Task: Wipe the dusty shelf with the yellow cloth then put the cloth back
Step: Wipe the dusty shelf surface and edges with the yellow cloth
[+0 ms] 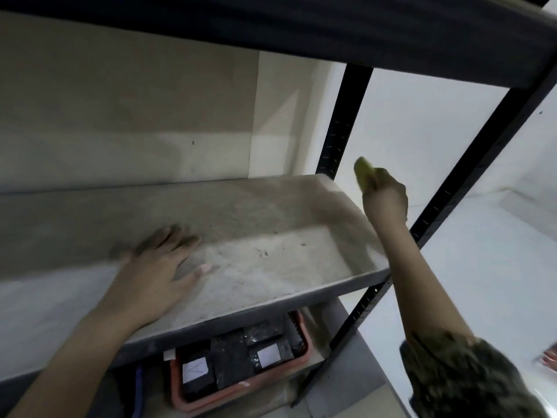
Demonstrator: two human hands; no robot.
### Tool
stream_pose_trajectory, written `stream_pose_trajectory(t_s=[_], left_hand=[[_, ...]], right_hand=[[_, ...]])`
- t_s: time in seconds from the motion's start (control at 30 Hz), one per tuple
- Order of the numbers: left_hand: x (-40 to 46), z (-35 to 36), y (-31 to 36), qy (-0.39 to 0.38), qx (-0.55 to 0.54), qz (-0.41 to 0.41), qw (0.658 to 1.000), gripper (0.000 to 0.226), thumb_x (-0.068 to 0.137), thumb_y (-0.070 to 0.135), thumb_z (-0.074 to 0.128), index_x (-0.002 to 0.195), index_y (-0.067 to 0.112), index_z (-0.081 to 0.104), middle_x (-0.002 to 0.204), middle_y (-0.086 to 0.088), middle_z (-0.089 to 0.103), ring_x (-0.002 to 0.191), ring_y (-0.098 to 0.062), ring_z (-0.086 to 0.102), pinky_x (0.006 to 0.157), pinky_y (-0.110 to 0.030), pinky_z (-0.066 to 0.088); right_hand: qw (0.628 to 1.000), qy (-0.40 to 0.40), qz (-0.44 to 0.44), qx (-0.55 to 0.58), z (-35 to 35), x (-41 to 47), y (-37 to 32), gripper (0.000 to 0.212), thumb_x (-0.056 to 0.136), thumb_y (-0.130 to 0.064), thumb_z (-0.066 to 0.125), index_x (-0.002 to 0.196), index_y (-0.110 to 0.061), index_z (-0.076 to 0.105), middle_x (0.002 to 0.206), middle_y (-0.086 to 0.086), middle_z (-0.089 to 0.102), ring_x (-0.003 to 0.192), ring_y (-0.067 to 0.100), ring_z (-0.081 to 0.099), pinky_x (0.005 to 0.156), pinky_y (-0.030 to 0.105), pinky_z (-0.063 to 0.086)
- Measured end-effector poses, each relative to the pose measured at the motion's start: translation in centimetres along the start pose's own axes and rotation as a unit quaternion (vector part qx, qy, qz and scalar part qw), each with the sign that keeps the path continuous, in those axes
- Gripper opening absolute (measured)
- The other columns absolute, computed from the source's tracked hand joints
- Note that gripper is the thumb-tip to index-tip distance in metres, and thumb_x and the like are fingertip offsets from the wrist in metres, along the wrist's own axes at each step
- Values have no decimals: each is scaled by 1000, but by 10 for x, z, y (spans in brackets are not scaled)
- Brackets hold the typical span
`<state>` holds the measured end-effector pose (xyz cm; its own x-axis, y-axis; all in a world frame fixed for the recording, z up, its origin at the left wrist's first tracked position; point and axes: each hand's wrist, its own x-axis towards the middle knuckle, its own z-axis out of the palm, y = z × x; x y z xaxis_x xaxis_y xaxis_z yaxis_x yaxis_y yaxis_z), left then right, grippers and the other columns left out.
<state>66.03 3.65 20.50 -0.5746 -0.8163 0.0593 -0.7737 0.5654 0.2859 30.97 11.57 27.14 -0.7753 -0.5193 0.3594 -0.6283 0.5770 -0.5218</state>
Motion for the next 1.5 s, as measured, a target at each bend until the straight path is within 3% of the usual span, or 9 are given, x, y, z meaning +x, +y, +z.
stream_pose_trajectory(t_s=[0.27, 0.47, 0.57, 0.7, 0.87, 1.0, 1.13, 1.33, 1.5], left_hand=[[-17, 2, -14, 10, 6, -27, 1000, 90, 61, 81, -1, 144, 47, 9, 155, 19, -2, 140, 0, -6, 116, -50, 7], [-14, 5, -16, 22, 17, -30, 999, 85, 65, 79, 2, 143, 47, 12, 155, 20, 0, 140, 2, -6, 116, -49, 12], [-14, 5, -16, 29, 6, -30, 999, 83, 67, 75, 3, 144, 45, 16, 155, 18, 6, 142, -1, 0, 115, -51, 13], [-15, 4, -15, 29, -2, -30, 999, 82, 67, 70, 0, 144, 45, 16, 155, 18, 6, 137, 4, -4, 116, -50, 9], [-16, 2, -14, 29, -3, -31, 999, 84, 66, 71, 1, 144, 44, 16, 155, 18, 5, 137, 4, -4, 117, -48, 8], [-16, 2, -15, 28, -1, -32, 999, 82, 67, 73, 2, 143, 46, 14, 152, 21, 3, 137, 3, -3, 118, -47, 9], [-14, 4, -17, 19, 5, -37, 999, 81, 66, 74, 2, 142, 49, 11, 152, 22, 1, 143, -1, 0, 118, -45, 10], [-14, 1, -14, 13, 3, -48, 999, 84, 62, 73, -3, 142, 50, 6, 151, 24, -4, 139, 3, -6, 118, -42, 3], [-15, 0, -13, 16, 5, -46, 999, 83, 61, 72, -2, 141, 50, 6, 151, 24, -2, 133, 7, -9, 119, -42, 5]], right_hand=[[975, -114, -60, -183, 62, 13, 3, 35, 91, -7, 35, 123, -9, 50, 124, 19, 56, 114, 38, 52, 92, 43, 41], [912, -141, -368, -116, 44, -112, -44, 22, 80, -15, 61, 101, -10, 65, 93, 11, 72, 78, 29, 68, 64, 33, 52], [854, -181, -486, -43, 25, -177, -72, 38, 69, -17, 71, 106, -16, 65, 99, 8, 72, 87, 28, 68, 67, 34, 56], [896, -325, -299, 43, -5, -152, -84, 28, 95, -28, 47, 121, -21, 56, 92, 3, 65, 80, 21, 61, 62, 26, 44], [972, -127, -114, 163, -25, -38, -57, 19, 91, -23, 48, 78, -14, 58, 70, 1, 57, 59, 9, 49, 48, 8, 34], [997, -22, -39, 60, 11, 31, -23, 41, 92, -45, 37, 83, -8, 52, 69, 11, 58, 68, 30, 56, 61, 30, 42], [996, -75, -34, -27, 73, 46, 0, 27, 90, -36, 40, 92, -14, 56, 85, 13, 61, 88, 36, 59, 85, 45, 46], [998, -20, -4, -62, 113, 55, -25, 25, 82, -2, 41, 102, 1, 54, 103, 22, 62, 97, 40, 59, 81, 41, 45], [976, 1, -147, -159, 125, 44, -36, 33, 79, 9, 36, 102, -6, 54, 96, 23, 61, 89, 40, 61, 66, 39, 42]])
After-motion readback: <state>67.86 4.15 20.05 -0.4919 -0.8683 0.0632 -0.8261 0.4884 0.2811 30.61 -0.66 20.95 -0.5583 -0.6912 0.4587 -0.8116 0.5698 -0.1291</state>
